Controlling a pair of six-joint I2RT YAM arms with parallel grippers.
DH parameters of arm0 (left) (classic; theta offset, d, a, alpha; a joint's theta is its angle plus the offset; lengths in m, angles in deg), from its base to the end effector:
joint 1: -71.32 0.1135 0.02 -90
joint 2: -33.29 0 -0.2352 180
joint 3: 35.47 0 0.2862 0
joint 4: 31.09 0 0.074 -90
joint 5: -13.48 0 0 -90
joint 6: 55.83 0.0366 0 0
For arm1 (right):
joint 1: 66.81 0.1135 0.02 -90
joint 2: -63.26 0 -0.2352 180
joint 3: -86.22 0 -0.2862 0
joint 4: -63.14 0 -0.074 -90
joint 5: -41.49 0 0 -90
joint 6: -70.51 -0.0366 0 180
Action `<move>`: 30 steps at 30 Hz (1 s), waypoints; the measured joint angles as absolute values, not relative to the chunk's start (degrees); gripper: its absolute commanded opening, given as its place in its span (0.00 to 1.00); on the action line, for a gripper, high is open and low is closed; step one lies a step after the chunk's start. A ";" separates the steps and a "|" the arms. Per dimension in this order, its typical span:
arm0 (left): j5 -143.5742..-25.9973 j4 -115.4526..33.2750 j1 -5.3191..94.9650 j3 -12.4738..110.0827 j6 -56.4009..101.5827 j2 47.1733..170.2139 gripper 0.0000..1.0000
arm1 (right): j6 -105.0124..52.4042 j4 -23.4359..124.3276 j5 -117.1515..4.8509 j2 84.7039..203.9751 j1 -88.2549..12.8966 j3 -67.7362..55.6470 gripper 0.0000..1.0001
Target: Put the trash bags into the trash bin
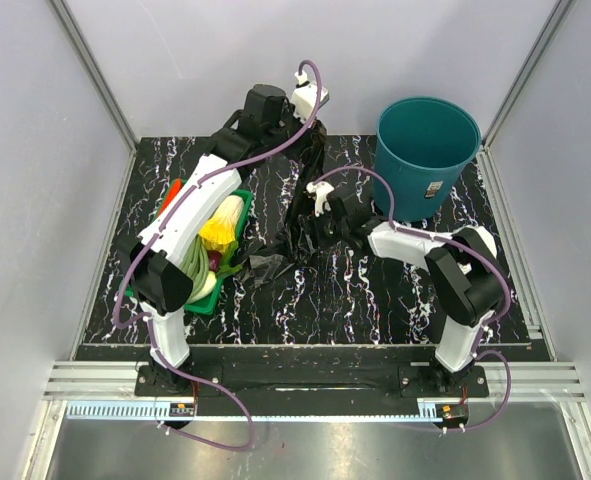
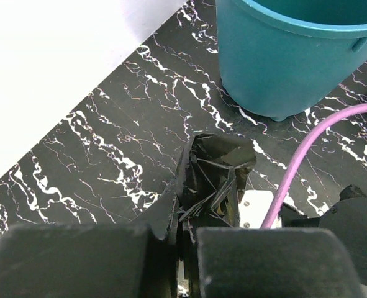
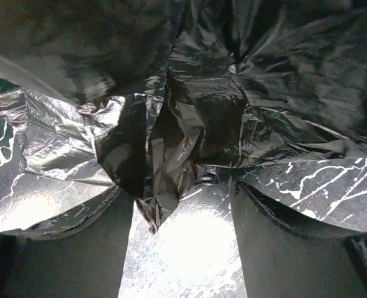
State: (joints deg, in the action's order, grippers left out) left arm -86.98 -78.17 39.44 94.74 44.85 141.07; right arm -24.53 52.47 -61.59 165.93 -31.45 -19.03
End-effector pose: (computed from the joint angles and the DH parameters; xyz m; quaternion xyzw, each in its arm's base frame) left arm 0.3840 -0.2467 0.4008 0.3501 0.7632 -0.1743 0.5143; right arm 0.3297 0.2441 0.1406 -0.2818 0.8511 0.2451 0.3690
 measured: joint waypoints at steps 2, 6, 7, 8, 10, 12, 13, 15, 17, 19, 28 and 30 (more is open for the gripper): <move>-87.00 -78.44 39.44 94.96 44.61 141.12 0.00 | -24.94 54.05 -61.18 166.65 -31.19 -19.64 0.64; -87.00 -78.92 39.44 95.55 44.26 141.16 0.00 | -25.36 55.99 -60.65 167.35 -30.67 -21.08 0.57; -87.00 -78.94 39.44 95.57 44.17 141.16 0.00 | -25.40 56.14 -60.43 167.57 -30.56 -21.21 0.54; -87.00 -79.11 39.44 95.68 44.15 141.16 0.00 | -25.45 56.36 -60.13 167.90 -30.47 -21.28 0.49; -87.00 -79.35 39.44 95.77 44.13 141.16 0.00 | -25.62 56.80 -60.00 168.42 -30.43 -21.28 0.38; -87.00 -79.55 39.44 95.81 44.06 141.16 0.00 | -25.45 56.84 -59.86 168.55 -30.43 -21.28 0.27; -87.00 -79.57 39.44 95.81 43.97 141.16 0.00 | -25.29 56.89 -59.69 168.55 -30.43 -21.28 0.20; -87.00 -79.57 39.44 95.81 43.80 141.18 0.00 | -24.83 57.00 -59.45 168.55 -30.43 -21.26 0.01; -87.03 -79.57 39.44 95.81 43.73 141.16 0.00 | -24.02 56.39 -58.47 168.55 -30.43 -21.04 0.00; -87.03 -79.73 39.51 95.83 43.78 141.16 0.00 | -23.04 54.46 -57.35 168.51 -30.47 -20.18 0.00; -87.88 -85.98 44.67 97.49 49.37 140.77 0.00 | -13.62 29.63 -57.20 161.28 -40.46 -4.36 0.00; -87.84 -88.40 46.39 97.69 51.67 140.24 0.00 | -11.37 25.44 -56.89 158.68 -43.45 0.14 0.00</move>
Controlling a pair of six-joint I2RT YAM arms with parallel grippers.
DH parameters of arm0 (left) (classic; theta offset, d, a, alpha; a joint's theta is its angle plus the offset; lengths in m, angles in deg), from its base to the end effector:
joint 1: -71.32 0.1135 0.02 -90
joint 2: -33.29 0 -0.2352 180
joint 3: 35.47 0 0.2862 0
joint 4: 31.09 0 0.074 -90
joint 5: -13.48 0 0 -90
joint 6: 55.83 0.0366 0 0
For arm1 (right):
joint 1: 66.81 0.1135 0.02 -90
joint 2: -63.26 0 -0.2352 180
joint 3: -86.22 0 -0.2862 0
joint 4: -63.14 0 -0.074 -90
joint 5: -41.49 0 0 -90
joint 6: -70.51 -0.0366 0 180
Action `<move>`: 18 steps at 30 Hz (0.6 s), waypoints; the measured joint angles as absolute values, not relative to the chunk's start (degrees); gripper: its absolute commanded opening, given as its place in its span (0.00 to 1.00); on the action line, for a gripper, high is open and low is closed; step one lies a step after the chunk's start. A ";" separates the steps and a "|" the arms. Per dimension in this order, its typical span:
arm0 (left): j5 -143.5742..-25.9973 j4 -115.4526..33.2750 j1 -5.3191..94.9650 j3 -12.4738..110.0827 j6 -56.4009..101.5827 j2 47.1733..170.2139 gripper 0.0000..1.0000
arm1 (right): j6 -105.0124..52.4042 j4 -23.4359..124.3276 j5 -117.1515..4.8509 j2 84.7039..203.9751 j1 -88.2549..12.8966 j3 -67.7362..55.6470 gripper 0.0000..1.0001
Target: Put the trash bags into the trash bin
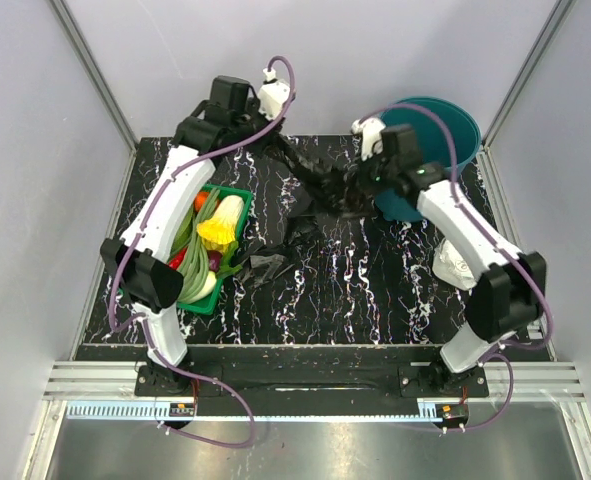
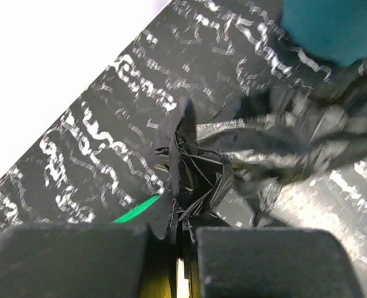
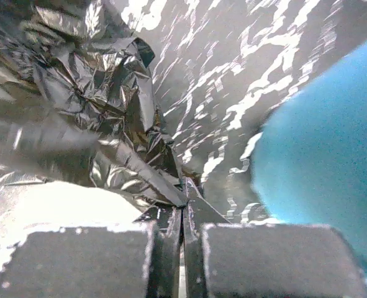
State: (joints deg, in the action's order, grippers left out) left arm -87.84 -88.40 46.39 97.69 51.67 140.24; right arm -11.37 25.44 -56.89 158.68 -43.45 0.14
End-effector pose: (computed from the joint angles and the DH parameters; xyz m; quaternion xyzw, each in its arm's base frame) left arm 0.3955 -0.1917 0.4081 0.3588 0.7903 -0.1174 0.4827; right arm 0.3777 0.1689 0.2705 -0.2746 0.8586 0.1221 0.4153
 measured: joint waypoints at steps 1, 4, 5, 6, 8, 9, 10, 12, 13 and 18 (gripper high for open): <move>-87.81 -89.93 47.40 97.69 53.09 139.81 0.00 | -9.88 22.46 -56.28 157.01 -44.81 3.16 0.00; -87.68 -93.63 49.85 97.69 56.43 138.36 0.00 | -6.28 16.61 -54.55 153.58 -45.44 10.90 0.00; -87.62 -94.76 50.72 97.69 57.50 137.73 0.00 | -5.45 15.71 -54.09 152.99 -45.20 12.99 0.00; -87.60 -95.53 51.51 97.69 58.46 137.08 0.00 | -4.44 14.59 -53.63 152.42 -44.96 15.66 0.00; -87.25 -96.86 52.73 97.69 60.08 135.85 0.00 | -3.06 13.06 -52.98 152.03 -44.74 19.68 0.00; -86.94 -97.36 53.19 97.69 60.89 135.26 0.00 | -2.63 12.45 -52.56 152.14 -44.72 21.21 0.00; -86.66 -97.71 53.52 97.69 61.55 134.78 0.00 | -2.26 11.32 -52.08 152.62 -44.74 23.33 0.00; -86.00 -98.02 53.91 97.69 62.97 133.77 0.00 | -1.77 10.09 -51.14 154.19 -44.72 27.38 0.00; -85.87 -98.13 54.04 97.69 63.64 133.38 0.00 | -1.60 9.57 -50.42 155.42 -44.74 29.96 0.00; -88.60 -97.50 54.50 94.00 65.92 130.23 0.03 | -1.53 7.97 -47.60 161.17 -44.85 39.14 0.00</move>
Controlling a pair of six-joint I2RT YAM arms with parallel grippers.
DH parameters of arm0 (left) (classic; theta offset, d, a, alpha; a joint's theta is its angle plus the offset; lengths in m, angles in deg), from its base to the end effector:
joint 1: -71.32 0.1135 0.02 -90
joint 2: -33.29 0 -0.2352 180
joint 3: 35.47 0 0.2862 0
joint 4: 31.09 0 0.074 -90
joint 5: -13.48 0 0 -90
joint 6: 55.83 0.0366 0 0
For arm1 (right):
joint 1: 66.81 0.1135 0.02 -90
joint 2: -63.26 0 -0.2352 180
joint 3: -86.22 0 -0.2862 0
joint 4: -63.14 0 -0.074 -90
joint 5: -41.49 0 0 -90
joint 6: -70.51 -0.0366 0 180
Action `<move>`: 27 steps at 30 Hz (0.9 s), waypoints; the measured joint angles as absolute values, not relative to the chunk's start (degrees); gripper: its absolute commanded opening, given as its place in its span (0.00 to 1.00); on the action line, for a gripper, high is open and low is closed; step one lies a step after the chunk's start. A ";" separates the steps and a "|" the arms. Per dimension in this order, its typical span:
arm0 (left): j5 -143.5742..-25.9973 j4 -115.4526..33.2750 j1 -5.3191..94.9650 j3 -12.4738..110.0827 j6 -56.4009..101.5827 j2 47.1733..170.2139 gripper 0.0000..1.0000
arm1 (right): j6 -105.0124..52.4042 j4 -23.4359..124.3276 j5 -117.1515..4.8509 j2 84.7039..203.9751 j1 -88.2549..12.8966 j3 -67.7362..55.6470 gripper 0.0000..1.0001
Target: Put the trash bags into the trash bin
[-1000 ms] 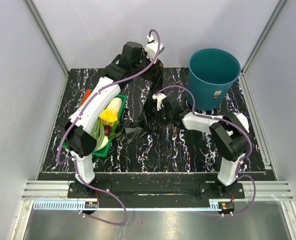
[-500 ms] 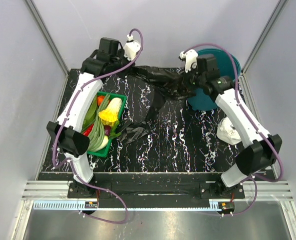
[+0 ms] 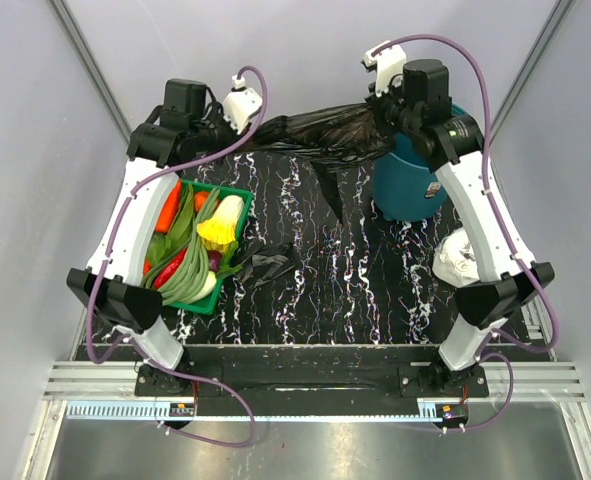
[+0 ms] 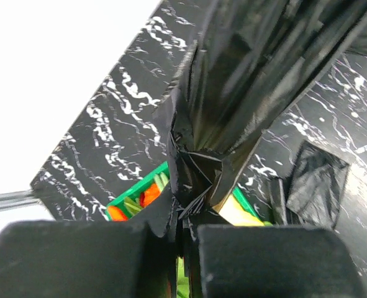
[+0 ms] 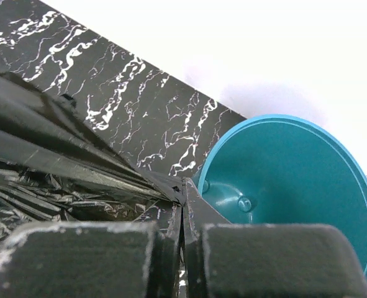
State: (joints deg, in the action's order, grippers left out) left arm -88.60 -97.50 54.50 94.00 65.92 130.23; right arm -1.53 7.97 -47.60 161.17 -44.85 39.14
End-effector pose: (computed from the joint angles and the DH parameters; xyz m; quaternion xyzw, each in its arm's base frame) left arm 0.3624 -0.1175 0.4397 0.4060 0.7795 -0.0313 0.4759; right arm 0.3625 0.1455 0.4725 -0.2756 0.7722 0.0135 0.5723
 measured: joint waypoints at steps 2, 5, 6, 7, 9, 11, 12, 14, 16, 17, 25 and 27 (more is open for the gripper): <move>-91.70 -97.58 54.72 90.74 66.88 128.22 0.08 | -1.84 7.86 -46.44 162.87 -44.85 40.95 0.00; -95.86 -97.21 55.07 86.15 68.17 125.99 0.12 | -2.01 7.80 -44.74 164.49 -45.07 41.30 0.00; -97.32 -97.02 55.36 84.49 68.52 125.36 0.13 | -2.10 7.64 -44.41 165.06 -45.40 41.30 0.00; -98.74 -96.93 55.84 82.96 68.76 124.84 0.13 | -2.15 7.49 -44.13 165.56 -45.83 41.30 0.00; -101.10 -96.75 57.28 81.43 68.89 124.70 0.13 | -2.15 7.12 -43.47 166.35 -47.17 41.19 0.00; -105.17 -95.97 61.32 80.66 68.87 124.73 0.11 | -2.15 6.46 -42.38 166.63 -51.08 39.92 0.00; -105.39 -95.90 61.59 80.66 68.87 124.73 0.10 | -2.15 6.46 -42.23 166.63 -51.25 39.88 0.00; -106.41 -95.38 63.05 80.58 68.85 124.73 0.03 | -2.12 7.05 -41.74 166.39 -52.57 38.68 0.00; -107.33 -94.50 64.03 80.01 68.50 124.64 0.02 | -2.12 7.45 -41.57 166.11 -53.16 37.21 0.00; -107.70 -94.09 64.36 79.70 68.32 124.59 0.02 | -2.15 7.51 -41.66 166.06 -53.31 36.56 0.00; -116.53 -89.67 64.84 76.23 64.21 124.51 0.90 | -4.51 7.40 -49.39 165.95 -53.31 34.44 0.00; -120.73 -88.53 64.67 75.11 62.29 125.14 0.99 | -5.42 7.08 -52.85 165.84 -53.31 34.55 0.00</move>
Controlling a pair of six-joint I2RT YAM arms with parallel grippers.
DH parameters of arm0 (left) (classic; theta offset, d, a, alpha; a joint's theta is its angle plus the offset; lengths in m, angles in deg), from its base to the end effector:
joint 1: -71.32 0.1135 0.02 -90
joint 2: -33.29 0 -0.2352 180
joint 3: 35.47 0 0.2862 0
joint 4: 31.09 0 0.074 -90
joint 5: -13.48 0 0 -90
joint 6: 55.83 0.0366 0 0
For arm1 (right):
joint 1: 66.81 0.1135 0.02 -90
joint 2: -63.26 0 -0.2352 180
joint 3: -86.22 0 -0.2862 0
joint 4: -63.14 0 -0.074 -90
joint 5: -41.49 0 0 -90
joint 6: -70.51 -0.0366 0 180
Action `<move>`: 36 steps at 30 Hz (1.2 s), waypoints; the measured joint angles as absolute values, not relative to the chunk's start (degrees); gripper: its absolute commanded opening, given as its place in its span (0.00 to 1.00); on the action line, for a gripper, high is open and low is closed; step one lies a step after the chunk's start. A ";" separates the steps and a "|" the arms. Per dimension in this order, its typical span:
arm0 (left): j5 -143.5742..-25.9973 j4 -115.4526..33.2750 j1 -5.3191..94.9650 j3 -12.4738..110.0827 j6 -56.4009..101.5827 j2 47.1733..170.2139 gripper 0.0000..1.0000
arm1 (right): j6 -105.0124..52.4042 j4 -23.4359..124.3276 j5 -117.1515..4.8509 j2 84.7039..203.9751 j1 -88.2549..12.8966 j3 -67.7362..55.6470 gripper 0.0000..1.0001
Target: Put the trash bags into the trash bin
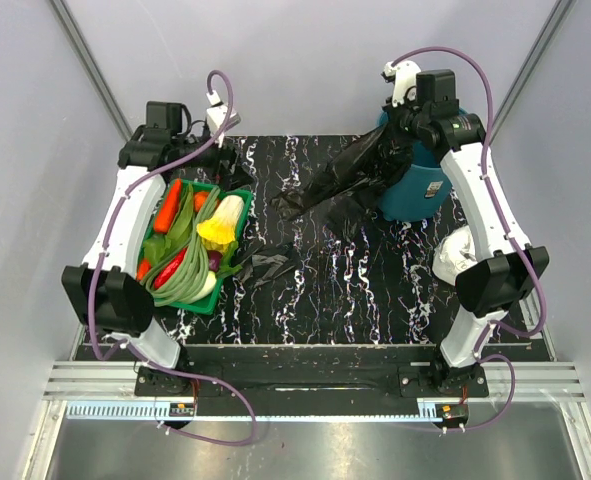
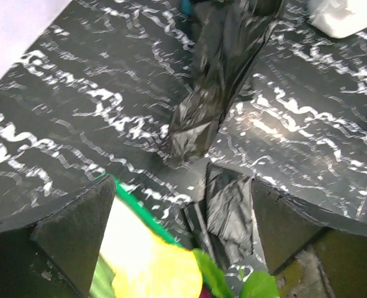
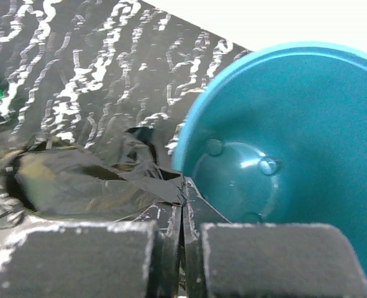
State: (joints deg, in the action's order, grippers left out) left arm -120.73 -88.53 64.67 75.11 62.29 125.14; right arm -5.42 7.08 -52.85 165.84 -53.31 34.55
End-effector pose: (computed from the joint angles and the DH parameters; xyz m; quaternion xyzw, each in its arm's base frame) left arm 0.3714 -0.0690 0.3778 0.4050 0.7484 -0.2586 0.4572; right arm 0.4120 0.1018 0.4116 -0.2248 0.8373 0.0304 0.4975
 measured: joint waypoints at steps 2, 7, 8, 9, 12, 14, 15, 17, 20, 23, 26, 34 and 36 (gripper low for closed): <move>-124.80 -86.96 63.86 75.11 59.84 127.22 0.99 | -6.34 5.81 -55.95 165.84 -53.31 35.24 0.00; -127.57 -83.42 58.11 74.57 56.91 132.44 0.99 | -9.36 2.60 -62.03 165.98 -53.29 39.18 0.00; -127.09 -82.79 55.84 73.84 56.85 132.68 0.99 | -9.86 1.72 -63.14 166.26 -53.31 40.71 0.00; -126.35 -82.28 53.69 73.23 56.87 132.68 0.99 | -10.36 0.96 -64.37 166.74 -53.29 42.68 0.00; -124.47 -79.92 47.47 72.71 57.20 132.66 0.99 | -11.17 -0.51 -67.69 168.40 -53.31 47.99 0.00; -123.22 -77.80 44.32 73.06 56.63 132.66 0.99 | -11.68 -1.12 -69.63 169.01 -53.29 49.61 0.00; -122.37 -77.19 43.68 73.52 56.45 132.81 0.99 | -11.85 -1.47 -70.33 169.19 -53.31 49.89 0.00; -119.70 -75.55 43.23 75.35 55.89 133.40 0.99 | -12.16 -2.24 -71.34 169.73 -53.31 50.30 0.00; -116.34 -72.47 43.79 76.55 55.60 133.97 0.99 | -12.38 -4.05 -71.73 171.26 -53.31 52.12 0.00; -114.00 -70.74 44.01 75.57 55.89 133.86 0.99 | -12.46 -6.04 -71.45 173.76 -53.31 56.36 0.00; -110.76 -71.14 43.12 74.76 57.48 133.84 0.99 | -12.53 -6.65 -70.53 174.65 -53.31 58.15 0.00; -93.87 -77.61 31.03 74.50 69.41 128.77 0.97 | -15.06 -7.42 -70.57 178.63 -53.29 63.51 0.00; -88.43 -77.85 26.70 74.41 73.20 127.44 0.97 | -15.48 -7.44 -70.55 179.77 -53.29 64.53 0.00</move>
